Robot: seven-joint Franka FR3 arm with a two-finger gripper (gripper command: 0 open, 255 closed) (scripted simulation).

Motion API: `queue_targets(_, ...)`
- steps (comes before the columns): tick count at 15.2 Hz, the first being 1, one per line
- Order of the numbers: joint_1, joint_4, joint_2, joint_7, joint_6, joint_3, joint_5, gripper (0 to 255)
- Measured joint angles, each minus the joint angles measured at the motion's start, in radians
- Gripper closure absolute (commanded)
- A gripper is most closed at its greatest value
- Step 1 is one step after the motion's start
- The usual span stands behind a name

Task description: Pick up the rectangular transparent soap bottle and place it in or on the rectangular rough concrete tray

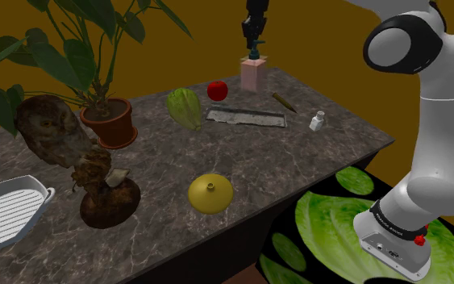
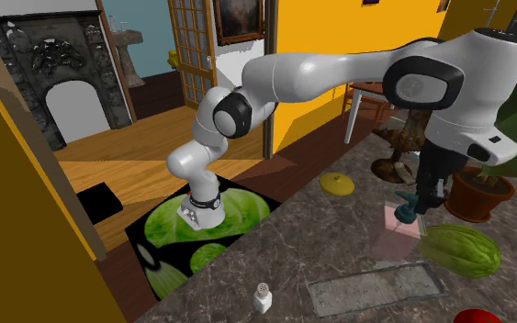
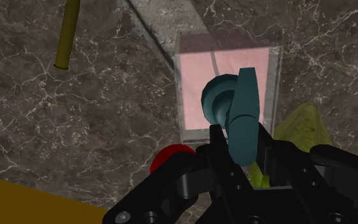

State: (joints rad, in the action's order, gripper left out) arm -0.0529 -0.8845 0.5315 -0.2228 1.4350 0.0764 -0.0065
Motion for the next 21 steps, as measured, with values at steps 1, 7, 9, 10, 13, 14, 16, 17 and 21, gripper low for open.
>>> queue_targets(1, 0.0, -0.005, 0.004, 0.0, 0.008, 0.0, 0.0, 255)
queue_targets(7, -0.007, -0.143, -0.031, -0.005, 0.111, -0.001, 0.003, 255)
queue_targets(9, -0.008, -0.205, -0.053, -0.006, 0.151, 0.0, 0.004, 255)
queue_targets(10, -0.009, -0.228, -0.059, -0.006, 0.169, 0.0, 0.004, 255)
queue_targets(13, -0.011, -0.287, -0.07, -0.008, 0.217, -0.001, 0.005, 255)
queue_targets(14, -0.011, -0.304, -0.073, -0.008, 0.231, -0.001, 0.005, 255)
queue_targets(16, -0.012, -0.339, -0.077, -0.008, 0.261, -0.001, 0.006, 255)
queue_targets(17, -0.012, -0.352, -0.078, -0.009, 0.273, -0.001, 0.006, 255)
queue_targets(21, -0.013, -0.424, -0.088, -0.01, 0.336, -0.001, 0.007, 255)
